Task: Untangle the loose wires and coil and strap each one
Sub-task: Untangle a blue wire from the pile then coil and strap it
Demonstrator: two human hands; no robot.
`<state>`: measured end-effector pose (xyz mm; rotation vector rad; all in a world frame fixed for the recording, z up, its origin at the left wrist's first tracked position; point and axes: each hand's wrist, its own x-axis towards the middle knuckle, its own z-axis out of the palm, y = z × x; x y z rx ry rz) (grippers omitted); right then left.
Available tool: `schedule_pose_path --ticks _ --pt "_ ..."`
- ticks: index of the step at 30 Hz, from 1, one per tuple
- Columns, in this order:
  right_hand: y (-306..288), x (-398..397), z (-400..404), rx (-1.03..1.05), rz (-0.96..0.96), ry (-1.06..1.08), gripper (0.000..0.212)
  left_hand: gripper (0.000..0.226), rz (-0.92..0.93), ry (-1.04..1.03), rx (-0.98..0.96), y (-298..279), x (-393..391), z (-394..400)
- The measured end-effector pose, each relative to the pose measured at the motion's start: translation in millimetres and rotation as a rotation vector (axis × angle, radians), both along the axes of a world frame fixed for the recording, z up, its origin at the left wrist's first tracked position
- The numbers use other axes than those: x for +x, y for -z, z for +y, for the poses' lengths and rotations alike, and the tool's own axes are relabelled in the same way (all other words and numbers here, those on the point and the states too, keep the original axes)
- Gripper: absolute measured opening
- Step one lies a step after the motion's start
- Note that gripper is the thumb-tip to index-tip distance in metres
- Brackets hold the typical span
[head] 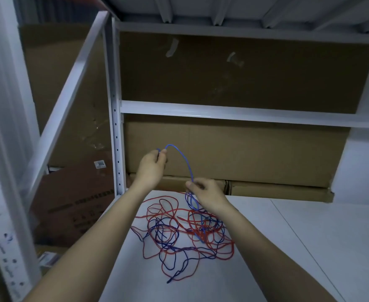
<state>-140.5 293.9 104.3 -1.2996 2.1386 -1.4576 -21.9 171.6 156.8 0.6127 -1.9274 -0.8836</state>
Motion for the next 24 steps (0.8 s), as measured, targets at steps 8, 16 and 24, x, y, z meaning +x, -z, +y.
schedule_pose_path --ticks 8,16,24 --pt "12 -1 10 -0.017 -0.284 0.077 0.027 0.038 0.048 -0.03 0.029 12 13 1" --pt "-38 -8 19 -0.18 -0.42 0.103 0.028 0.038 0.083 -0.072 0.088 15 21 6" --pt "-127 0 36 -0.407 0.233 -0.023 0.052 0.039 0.173 -0.047 0.255 0 25 3"
